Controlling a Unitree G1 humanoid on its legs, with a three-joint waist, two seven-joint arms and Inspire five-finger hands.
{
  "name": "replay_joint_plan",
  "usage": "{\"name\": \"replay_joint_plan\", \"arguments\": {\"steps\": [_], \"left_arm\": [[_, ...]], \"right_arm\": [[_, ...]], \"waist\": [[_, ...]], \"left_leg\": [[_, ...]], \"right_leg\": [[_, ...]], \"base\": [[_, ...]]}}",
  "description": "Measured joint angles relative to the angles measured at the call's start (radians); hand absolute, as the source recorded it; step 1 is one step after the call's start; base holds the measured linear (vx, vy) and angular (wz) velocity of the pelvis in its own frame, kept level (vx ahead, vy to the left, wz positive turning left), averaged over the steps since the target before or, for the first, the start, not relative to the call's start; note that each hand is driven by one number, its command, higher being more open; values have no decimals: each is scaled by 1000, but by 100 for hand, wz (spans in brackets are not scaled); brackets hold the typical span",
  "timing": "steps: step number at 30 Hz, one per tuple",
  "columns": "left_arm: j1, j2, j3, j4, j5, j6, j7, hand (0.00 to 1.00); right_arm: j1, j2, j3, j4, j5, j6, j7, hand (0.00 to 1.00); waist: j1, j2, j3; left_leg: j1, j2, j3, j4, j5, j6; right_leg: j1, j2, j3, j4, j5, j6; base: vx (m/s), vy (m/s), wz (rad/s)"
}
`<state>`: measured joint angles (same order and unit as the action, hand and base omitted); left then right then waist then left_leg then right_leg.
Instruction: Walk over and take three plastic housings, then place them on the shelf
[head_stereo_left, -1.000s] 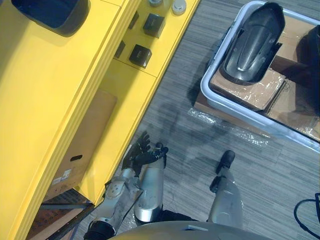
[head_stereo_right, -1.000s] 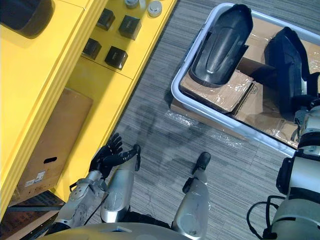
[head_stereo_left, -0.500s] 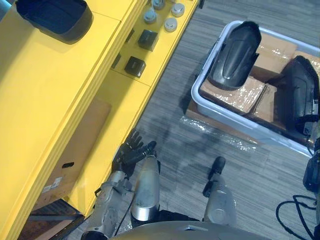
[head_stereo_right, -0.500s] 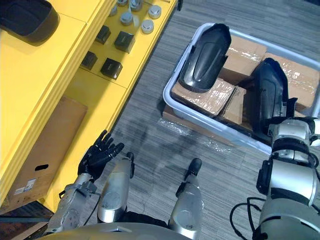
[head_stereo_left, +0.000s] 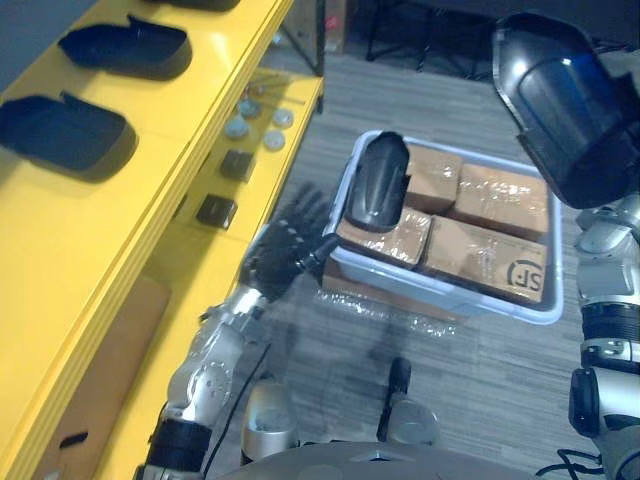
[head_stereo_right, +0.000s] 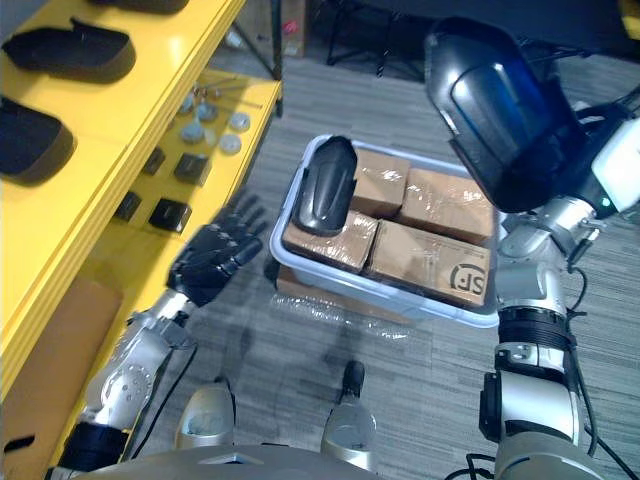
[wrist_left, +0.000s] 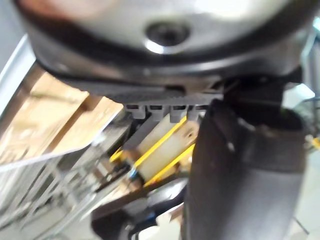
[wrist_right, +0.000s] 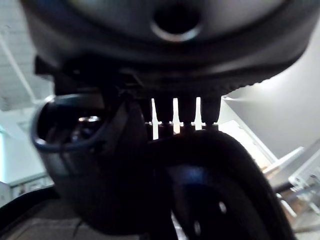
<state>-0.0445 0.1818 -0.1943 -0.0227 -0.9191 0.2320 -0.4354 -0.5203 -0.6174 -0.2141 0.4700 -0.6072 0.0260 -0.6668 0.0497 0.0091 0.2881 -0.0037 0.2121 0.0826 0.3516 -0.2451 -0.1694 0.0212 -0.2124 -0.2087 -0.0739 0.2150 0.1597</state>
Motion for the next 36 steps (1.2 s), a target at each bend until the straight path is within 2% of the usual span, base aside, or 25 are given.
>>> {"name": "replay_joint_plan", "arguments": {"steps": [1, 3, 7, 9, 10, 13, 16, 20, 26, 34, 35, 36], "left_arm": [[-19, -7, -19, 25, -17, 21, 2, 100], [-70, -35, -62, 109, -60, 65, 41, 100], [-135, -51, -63, 177, -100, 63, 138, 100], [-158, -50, -56, 200, -105, 35, 177, 100], [-168, -51, -41, 208, -133, 7, 195, 100], [-194, -53, -38, 211, -164, -23, 223, 100], [-204, -72, -39, 211, -183, -78, 241, 100], [-204, -89, -46, 211, -222, -104, 242, 100], [-240, -98, -85, 173, -335, -161, 186, 100], [-241, -110, -116, 88, -324, -209, 232, 100], [-241, -111, -116, 85, -322, -210, 238, 0], [-240, -112, -117, 72, -318, -211, 252, 0]], "right_arm": [[0, 2, 11, -10, -14, -18, 0, 0], [2, 10, 40, -80, -55, -95, -2, 0], [23, 41, 43, -199, -55, -183, -29, 0], [65, 64, 42, -252, -54, -226, -41, 0], [101, 97, 45, -279, -54, -268, -43, 0], [133, 139, 58, -288, -53, -312, -44, 0], [175, 196, 106, -290, -51, -356, -42, 0], [217, 238, 161, -290, -51, -383, -28, 0], [271, 286, 259, -290, -51, -385, -6, 0], [273, 317, 304, -290, 36, -392, 14, 0], [273, 321, 305, -290, 40, -392, 15, 0], [273, 329, 305, -290, 47, -392, 18, 0]], "waist": [[-5, -1, -8], [-34, -4, -22], [-67, -9, -33], [-84, -15, -53], [-88, -23, -70], [-89, -30, -84], [-96, -29, -100], [-102, -29, -101], [-107, -26, -103], [-106, -17, -125], [-105, -17, -126], [-104, -17, -128]], "left_leg": [[13, 0, 9, -9, 0, 0], [54, 0, 43, -35, 0, 0], [99, 0, 82, -64, 4, -1], [106, -1, 83, -80, 13, -2], [123, -1, 96, -102, 23, -4], [136, -6, 102, -120, 33, -4], [144, -8, 104, -133, 42, -6], [152, -11, 106, -151, 53, -6], [155, -14, 101, -163, 62, -6], [151, -23, 93, -167, 64, -3], [151, -23, 93, -167, 64, -3], [151, -23, 93, -166, 64, -3]], "right_leg": [[2, 0, 5, 0, 0, 0], [13, 0, 26, -1, 0, 0], [17, 3, 56, -2, -1, -2], [17, 3, 56, -2, -2, -3], [17, 6, 64, -3, -3, -4], [17, 4, 71, -3, -3, -4], [17, 4, 72, -3, -3, -4], [18, 3, 74, -3, -3, -4], [18, 1, 69, -3, -3, -4], [19, -7, 59, -3, -3, -4], [19, -8, 59, -3, -3, -4], [19, -8, 58, -3, -3, -4]], "base": [[49, 36, -35], [25, 37, -35], [-11, 28, -27], [1, 0, -4], [9, -5, -10], [-10, 0, -7], [0, 0, 0], [-4, 1, -1], [-3, 1, 2], [-5, 6, 2], [0, 0, 0], [0, 0, 0]]}}
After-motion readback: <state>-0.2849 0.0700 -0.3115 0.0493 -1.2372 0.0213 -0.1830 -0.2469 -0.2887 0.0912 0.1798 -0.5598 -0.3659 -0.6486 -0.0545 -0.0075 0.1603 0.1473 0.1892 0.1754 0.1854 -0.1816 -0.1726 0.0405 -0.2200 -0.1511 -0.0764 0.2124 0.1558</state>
